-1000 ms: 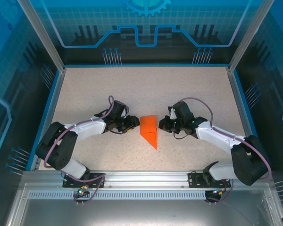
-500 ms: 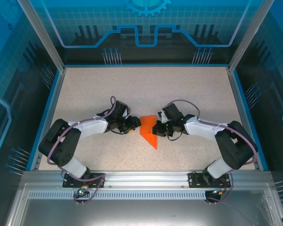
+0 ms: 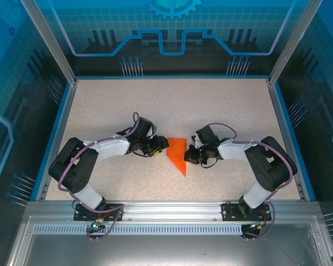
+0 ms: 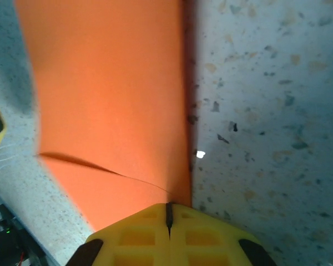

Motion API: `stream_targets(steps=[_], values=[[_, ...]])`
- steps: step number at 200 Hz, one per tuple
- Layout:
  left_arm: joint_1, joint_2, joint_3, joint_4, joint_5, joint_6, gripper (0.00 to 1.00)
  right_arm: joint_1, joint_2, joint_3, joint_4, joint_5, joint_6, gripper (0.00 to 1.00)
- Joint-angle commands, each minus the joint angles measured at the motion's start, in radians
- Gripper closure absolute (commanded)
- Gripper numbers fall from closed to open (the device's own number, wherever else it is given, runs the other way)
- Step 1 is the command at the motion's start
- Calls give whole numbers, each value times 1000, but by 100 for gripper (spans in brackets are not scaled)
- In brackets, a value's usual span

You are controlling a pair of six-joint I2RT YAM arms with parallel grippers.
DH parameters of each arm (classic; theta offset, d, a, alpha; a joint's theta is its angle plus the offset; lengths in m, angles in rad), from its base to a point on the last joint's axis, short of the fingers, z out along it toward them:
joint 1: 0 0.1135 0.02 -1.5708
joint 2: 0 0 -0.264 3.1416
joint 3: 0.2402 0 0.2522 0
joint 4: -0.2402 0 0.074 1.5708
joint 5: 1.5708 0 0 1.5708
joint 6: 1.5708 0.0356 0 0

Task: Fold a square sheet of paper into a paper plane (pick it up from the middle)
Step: Fold the wing for the fifth time at the center of the table.

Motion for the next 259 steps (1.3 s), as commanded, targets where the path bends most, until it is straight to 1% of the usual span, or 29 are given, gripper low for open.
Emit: stream_targets(steps=[1,40,73,99,125,145,184,209,240,259], values=[[-8,18,28,-12,25,-5,48,-24,32,-46,79,-40,29,100],[-18,31,36,-19,31,-14,47,-42,63,-82,149,-70,63,100],[-30,56,25,46,77,-65,47,-44,62,-86,142,-61,61,100],[-43,82,32,40,65,-72,48,-47,57,-86,128,-51,54,100],[-47,104,32,67,81,-90,48,-51,51,-88,121,-50,47,100],[-52,114,35,93,96,-97,53,-52,50,-89,115,-46,43,100],[-63,133,62,134,156,-84,68,-54,47,-86,114,-40,38,100],[-63,124,62,116,146,-71,76,-53,34,-78,105,-37,29,99],[-64,116,63,97,137,-57,83,-54,22,-59,91,-37,17,97],[-63,105,60,91,122,-56,88,-52,-7,-52,85,-34,6,93]])
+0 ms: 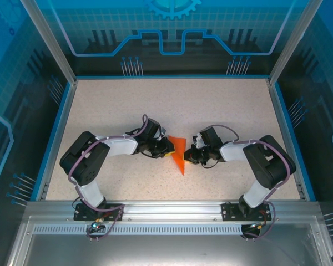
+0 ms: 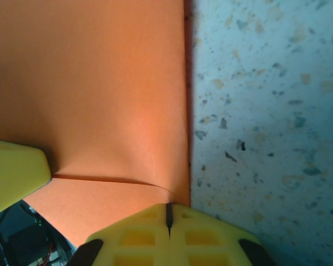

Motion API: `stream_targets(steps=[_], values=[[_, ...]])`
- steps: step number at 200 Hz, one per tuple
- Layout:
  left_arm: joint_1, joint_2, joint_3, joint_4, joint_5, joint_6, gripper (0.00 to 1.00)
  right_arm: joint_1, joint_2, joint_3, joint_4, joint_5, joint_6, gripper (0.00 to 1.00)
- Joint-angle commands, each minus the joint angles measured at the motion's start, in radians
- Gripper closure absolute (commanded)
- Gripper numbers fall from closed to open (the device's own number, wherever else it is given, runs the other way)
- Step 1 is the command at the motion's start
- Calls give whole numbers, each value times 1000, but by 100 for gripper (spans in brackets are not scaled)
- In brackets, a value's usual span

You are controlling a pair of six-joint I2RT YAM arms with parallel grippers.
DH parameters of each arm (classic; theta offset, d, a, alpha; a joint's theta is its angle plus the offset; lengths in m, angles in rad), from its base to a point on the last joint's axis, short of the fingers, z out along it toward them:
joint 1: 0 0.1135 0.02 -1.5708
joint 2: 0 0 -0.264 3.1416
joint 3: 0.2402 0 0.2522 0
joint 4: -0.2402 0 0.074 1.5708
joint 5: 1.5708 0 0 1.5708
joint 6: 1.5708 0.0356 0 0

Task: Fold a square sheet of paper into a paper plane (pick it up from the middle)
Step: Fold the wing for the fifth time at the center of the table.

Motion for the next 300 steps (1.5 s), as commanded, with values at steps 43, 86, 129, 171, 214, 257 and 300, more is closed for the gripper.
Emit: stream_targets(steps=[43,86,129,171,214,257,300], values=[[-5,-41,15,-34,-38,-12,95,17,-189,1,-156,174,-87,78],[-10,-44,31,-40,-38,-18,96,111,-426,-47,-222,406,-200,69],[-11,-43,42,-49,-39,-15,96,241,-443,-50,-214,528,-400,58],[-11,-36,53,-64,-37,-12,95,471,-332,33,-279,779,-482,57],[-11,-37,61,-82,-37,-1,95,598,-255,47,-238,1001,-543,56],[-11,-31,65,-87,-33,1,94,620,-150,105,-243,1024,-580,60],[-12,-32,66,-94,-35,3,94,623,-116,125,-252,1064,-576,67]])
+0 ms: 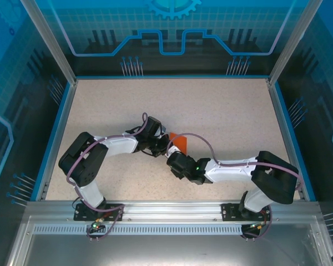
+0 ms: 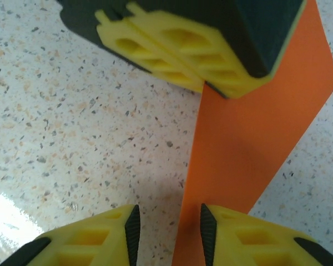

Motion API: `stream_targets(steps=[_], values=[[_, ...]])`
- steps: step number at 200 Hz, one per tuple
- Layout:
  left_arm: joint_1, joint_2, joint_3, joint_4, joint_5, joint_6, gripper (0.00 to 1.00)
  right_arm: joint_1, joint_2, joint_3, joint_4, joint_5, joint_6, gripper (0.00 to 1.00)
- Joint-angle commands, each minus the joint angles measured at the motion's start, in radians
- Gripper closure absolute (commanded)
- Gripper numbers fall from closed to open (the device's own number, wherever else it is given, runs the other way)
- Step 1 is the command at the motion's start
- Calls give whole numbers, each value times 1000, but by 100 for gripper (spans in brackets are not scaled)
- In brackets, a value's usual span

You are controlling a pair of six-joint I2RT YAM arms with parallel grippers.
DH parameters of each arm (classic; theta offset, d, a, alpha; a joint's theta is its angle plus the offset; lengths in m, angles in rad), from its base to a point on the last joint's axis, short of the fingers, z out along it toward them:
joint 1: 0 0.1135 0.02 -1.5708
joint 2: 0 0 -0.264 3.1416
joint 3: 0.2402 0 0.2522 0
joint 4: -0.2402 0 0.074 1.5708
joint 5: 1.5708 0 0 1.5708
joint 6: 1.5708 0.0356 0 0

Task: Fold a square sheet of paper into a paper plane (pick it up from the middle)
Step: Fold the wing for the fifth time at the center of the table.

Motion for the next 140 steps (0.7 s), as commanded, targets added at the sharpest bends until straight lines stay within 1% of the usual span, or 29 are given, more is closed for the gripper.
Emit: stream_targets(steps=[1,23,55,78,140], values=[[-6,-17,29,-40,-4,10,94,15,16,27,-10,59,-7,67],[-6,-17,29,-42,-4,10,94,17,36,39,-22,69,-9,71],[-7,-15,34,-49,-2,11,94,18,46,37,-18,75,4,74],[-7,-16,33,-52,-3,12,94,18,49,36,-21,88,15,79],[-7,-14,38,-57,-4,12,94,25,58,34,-24,97,21,89]])
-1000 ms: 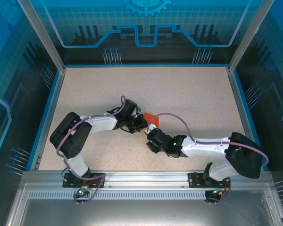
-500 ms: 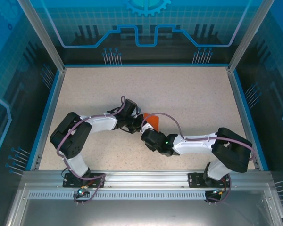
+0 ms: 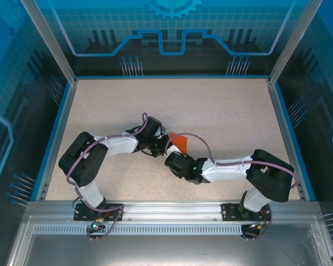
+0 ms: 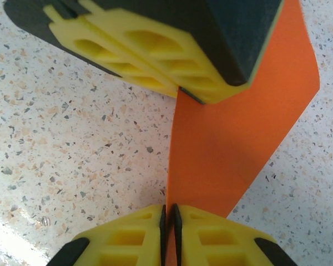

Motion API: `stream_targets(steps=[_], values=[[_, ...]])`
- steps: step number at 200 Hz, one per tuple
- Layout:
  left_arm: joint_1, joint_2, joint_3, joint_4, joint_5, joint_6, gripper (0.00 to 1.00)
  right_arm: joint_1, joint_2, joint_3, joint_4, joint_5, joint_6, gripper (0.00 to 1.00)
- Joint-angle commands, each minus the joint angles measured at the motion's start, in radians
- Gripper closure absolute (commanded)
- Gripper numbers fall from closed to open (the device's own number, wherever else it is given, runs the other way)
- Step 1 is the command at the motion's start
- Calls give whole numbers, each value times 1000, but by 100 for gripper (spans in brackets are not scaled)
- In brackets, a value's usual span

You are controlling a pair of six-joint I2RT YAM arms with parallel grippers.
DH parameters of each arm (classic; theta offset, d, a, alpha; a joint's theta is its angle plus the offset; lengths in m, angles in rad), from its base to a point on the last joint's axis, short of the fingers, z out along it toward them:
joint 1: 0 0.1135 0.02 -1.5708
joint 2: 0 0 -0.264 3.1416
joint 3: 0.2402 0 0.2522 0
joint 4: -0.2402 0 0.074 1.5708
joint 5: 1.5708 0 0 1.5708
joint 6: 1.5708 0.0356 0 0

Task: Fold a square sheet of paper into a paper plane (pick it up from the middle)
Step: Fold the wing for the fifth time at the center of the table.

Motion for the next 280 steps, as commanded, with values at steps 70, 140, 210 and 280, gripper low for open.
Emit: stream_targets(steps=[70,140,210,280], values=[[-5,-41,36,-77,-46,6,73,16,34,0,21,-6,46,98],[51,-208,-6,-147,-164,-33,36,-23,28,-54,148,-159,120,99],[87,-331,-83,-177,-226,-44,31,-140,-31,-201,385,-397,271,99],[87,-294,-89,-112,-171,-43,33,-315,-143,-361,615,-660,359,97]])
